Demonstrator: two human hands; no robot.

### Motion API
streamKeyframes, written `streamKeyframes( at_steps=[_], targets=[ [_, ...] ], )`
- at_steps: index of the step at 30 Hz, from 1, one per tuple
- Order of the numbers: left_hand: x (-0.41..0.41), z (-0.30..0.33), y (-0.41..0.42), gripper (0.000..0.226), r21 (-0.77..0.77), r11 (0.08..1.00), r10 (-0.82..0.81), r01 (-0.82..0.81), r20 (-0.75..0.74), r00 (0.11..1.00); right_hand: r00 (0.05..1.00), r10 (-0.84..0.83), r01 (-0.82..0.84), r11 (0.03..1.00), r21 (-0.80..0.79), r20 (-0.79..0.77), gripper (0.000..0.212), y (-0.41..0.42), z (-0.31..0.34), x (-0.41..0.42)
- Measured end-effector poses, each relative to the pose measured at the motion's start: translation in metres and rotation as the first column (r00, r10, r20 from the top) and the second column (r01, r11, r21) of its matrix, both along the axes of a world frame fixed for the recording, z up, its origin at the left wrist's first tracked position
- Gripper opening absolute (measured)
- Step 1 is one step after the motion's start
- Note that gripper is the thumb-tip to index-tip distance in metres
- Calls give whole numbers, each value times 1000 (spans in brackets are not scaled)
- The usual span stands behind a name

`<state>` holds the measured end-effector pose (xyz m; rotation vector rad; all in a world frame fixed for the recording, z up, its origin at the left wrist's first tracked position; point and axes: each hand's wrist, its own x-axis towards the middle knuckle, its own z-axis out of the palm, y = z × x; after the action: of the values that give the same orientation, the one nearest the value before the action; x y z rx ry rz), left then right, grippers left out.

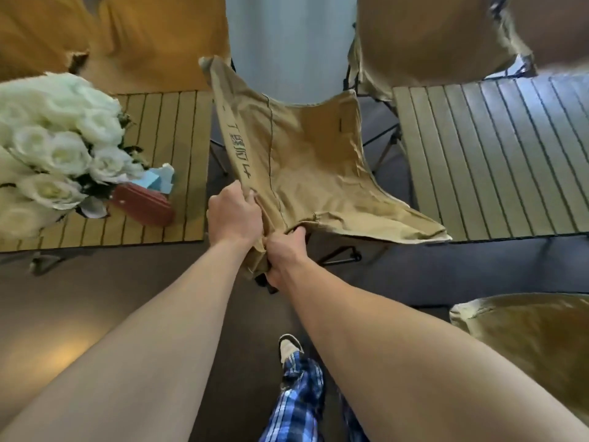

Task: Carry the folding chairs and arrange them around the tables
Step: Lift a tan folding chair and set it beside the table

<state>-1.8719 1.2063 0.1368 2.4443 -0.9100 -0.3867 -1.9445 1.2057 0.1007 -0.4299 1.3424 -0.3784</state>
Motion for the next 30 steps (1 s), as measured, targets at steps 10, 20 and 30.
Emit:
streamKeyframes(
  at_steps=[10, 20, 30],
  targets=[
    [67, -110, -87, 26, 97, 992, -75, 85, -103, 992, 979, -94, 109, 991, 76, -183, 54, -76, -107, 59],
    [71, -177, -104, 32, 214, 848, -479, 485, -83, 874, 957, -206, 257, 927, 272, -205, 37, -85, -175, 79],
    [85, -176, -92, 12, 197, 958, -151, 208, -268, 951, 952, -131, 212, 933, 291, -275, 31, -80, -177, 87]
  ],
)
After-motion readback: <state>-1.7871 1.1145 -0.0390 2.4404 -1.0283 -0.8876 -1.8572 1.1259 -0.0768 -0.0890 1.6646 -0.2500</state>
